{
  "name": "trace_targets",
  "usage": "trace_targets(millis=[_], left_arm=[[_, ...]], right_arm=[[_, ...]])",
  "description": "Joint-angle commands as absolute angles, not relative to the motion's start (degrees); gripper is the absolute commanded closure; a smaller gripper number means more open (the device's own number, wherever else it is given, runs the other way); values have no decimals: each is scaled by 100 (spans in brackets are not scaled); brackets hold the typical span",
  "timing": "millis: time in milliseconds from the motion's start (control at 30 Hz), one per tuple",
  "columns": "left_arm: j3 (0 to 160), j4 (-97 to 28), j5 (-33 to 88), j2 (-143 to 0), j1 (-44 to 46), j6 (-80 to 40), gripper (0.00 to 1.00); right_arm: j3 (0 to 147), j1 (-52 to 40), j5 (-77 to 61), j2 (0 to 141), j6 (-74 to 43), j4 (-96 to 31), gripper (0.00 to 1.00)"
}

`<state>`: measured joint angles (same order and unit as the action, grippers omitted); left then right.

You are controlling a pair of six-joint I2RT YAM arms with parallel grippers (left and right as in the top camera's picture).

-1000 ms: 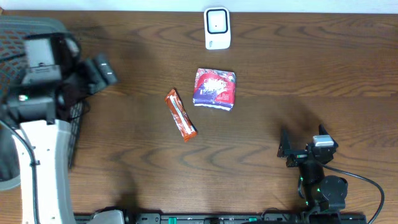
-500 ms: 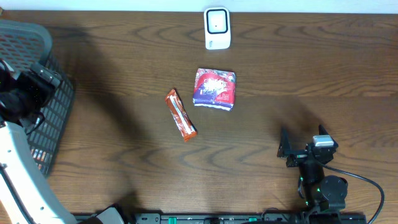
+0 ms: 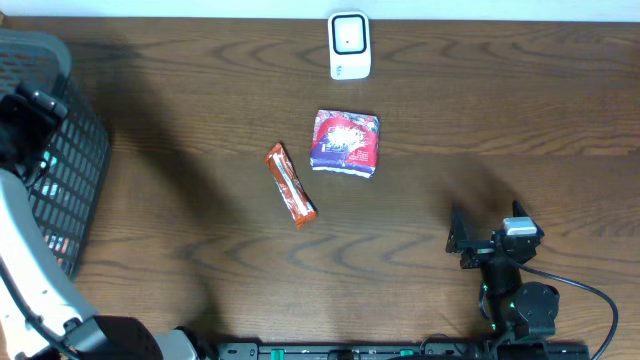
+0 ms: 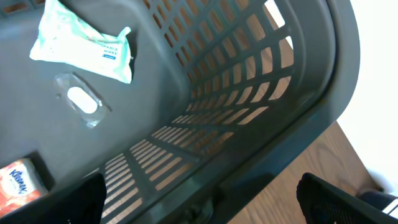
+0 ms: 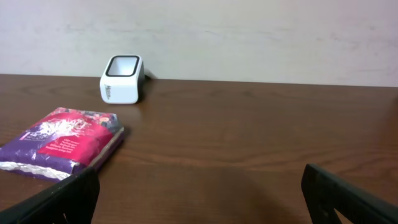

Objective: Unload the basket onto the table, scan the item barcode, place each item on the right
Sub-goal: 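Reach the left gripper into the basket and grasp the mint-green packet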

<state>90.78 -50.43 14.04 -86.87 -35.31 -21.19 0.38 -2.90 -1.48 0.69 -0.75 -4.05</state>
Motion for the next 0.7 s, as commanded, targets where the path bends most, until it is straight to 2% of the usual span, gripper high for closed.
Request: trace_targets(millis=[0, 67, 167, 300, 433, 567, 667], left_arm=[[8866, -5188, 1688, -8844, -3599, -2169, 2], [8912, -5148, 1785, -8685, -3599, -2169, 7], [8952, -5105, 1800, -8342, -3599, -2171, 25], [8952, -5043, 1540, -7900, -3599, -2171, 33], [8949, -5365, 499, -7769, -3599, -2217, 38], [8879, -5758, -934, -7948, -3599, -3118, 38], [8864, -5736, -1337, -8171, -3599, -3183, 38]], right_arm=[[32, -266, -117, 38, -16, -432, 1], [32, -266, -117, 38, -14, -432, 1], [32, -266, -117, 38, -16, -432, 1], [32, -266, -117, 38, -16, -432, 1], [32, -266, -117, 38, -14, -432, 1], [32, -266, -117, 38, -14, -432, 1], [32, -266, -117, 38, -14, -432, 1]])
